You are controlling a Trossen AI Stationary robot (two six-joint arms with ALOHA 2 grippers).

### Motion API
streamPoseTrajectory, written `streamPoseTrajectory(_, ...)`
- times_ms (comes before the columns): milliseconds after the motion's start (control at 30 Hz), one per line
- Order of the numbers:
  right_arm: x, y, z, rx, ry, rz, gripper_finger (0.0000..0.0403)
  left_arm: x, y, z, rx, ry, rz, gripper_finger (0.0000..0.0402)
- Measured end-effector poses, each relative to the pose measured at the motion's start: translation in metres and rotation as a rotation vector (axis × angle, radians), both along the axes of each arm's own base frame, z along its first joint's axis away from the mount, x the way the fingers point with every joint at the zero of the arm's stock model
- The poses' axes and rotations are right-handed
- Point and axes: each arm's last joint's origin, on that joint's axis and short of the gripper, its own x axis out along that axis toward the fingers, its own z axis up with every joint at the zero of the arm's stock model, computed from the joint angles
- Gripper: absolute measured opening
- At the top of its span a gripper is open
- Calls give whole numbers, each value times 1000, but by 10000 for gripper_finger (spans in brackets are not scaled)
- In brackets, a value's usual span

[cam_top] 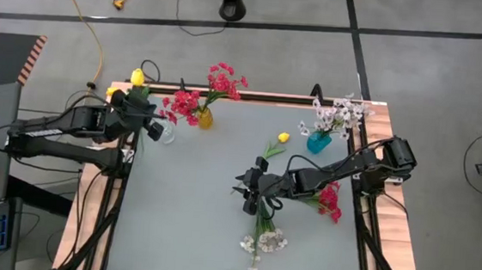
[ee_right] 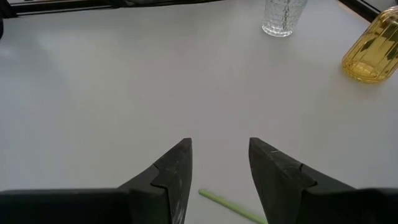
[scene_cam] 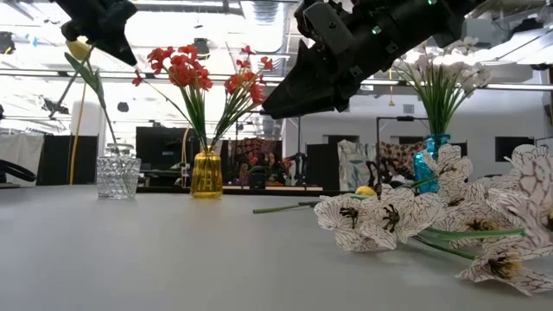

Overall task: Sort flowers into vase by color
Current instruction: Put the bottom yellow tulip into the transparent vase

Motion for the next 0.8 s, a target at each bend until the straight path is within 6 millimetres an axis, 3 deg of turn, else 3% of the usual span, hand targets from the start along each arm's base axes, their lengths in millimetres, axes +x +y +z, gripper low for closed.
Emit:
streamPoseTrajectory(367,0,0,0,0,0,0,184,9,6,12,192,-100,179,0)
streamPoseTrajectory(800,0,0,0,0,-1,0,184,27,16,-25,329,-116,318,0)
